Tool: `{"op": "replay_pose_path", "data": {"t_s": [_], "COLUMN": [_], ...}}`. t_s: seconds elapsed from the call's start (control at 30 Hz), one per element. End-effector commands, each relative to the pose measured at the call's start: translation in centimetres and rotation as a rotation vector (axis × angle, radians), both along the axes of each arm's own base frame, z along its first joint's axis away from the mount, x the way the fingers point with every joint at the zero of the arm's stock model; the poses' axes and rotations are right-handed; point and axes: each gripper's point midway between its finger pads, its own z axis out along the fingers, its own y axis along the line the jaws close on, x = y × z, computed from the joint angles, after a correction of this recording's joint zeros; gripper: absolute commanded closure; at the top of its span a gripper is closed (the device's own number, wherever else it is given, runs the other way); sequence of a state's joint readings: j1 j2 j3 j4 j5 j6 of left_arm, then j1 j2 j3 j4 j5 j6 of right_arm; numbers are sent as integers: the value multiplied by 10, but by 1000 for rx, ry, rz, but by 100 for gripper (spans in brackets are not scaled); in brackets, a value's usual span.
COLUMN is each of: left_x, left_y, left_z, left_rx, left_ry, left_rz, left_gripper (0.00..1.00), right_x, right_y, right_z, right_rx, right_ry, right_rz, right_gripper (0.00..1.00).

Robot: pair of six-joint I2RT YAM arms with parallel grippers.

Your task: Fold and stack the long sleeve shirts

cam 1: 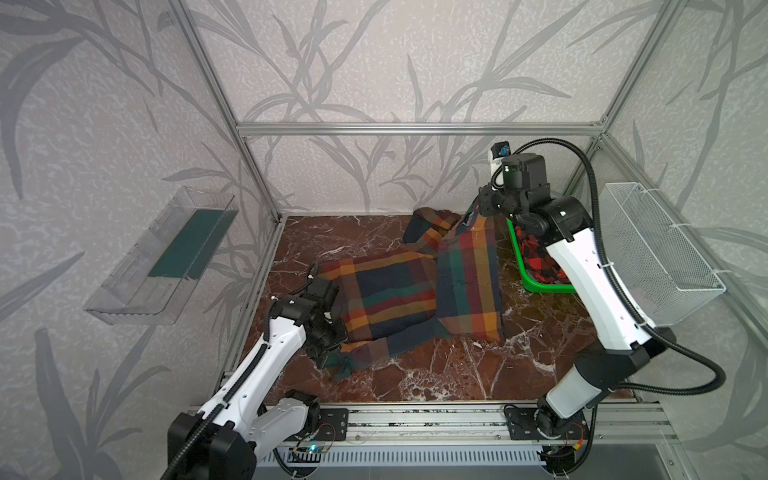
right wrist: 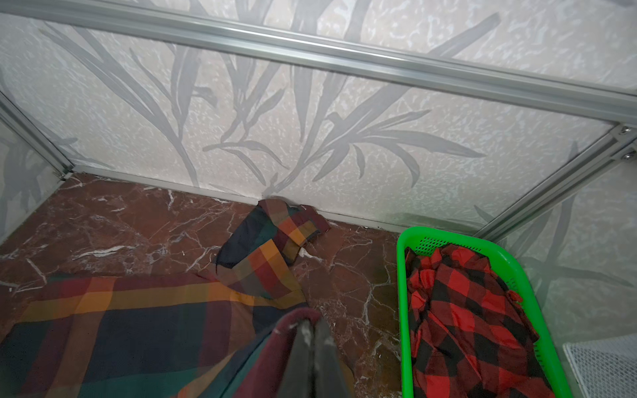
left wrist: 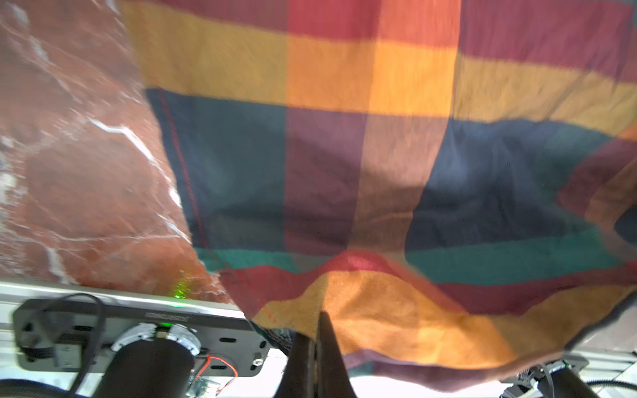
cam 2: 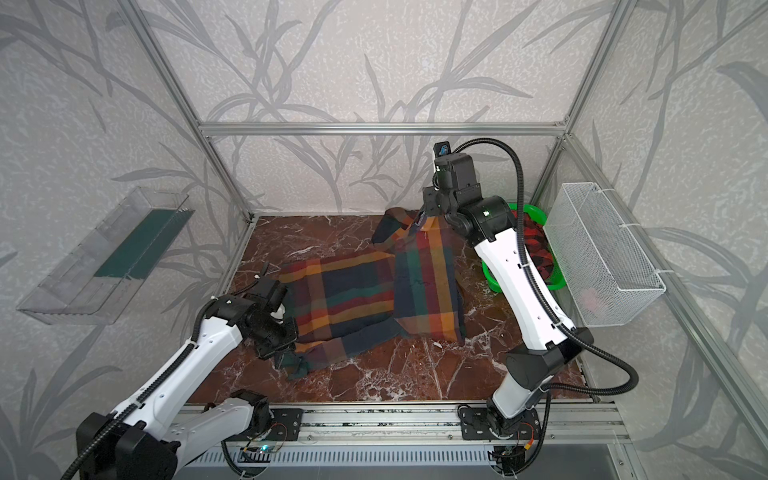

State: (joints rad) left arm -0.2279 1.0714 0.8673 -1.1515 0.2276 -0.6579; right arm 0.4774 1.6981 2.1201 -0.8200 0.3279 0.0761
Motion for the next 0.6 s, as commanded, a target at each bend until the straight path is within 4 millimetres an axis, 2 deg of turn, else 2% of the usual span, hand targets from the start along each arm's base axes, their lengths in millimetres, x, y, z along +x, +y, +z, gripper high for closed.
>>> {"op": "replay_pose_path", "data": {"t_s": [0.0, 0.13, 0.27, 0.37, 0.57], "left_x": [1, 4, 3, 4, 17], "left_y": [11, 13, 25, 28, 37], "left_z": [6, 1, 0, -2, -1], "left_rx": [24, 7, 58, 67, 99], "left_ry": [19, 38, 73, 78, 78], "left_rz": [-26, 2, 43, 66, 95], "left_gripper": [99, 94, 91, 80, 80], "right_x": [18, 42, 61, 73, 93], "right_y": [7, 18, 22, 24, 32], "right_z": [11, -4, -23, -38, -50], "right_rx": [1, -45, -90, -97, -107], "right_ry": [-49, -41, -13, 12, -11], "right_rz": [14, 24, 19, 17, 34], "right_gripper": [100, 100, 100, 100, 100]}}
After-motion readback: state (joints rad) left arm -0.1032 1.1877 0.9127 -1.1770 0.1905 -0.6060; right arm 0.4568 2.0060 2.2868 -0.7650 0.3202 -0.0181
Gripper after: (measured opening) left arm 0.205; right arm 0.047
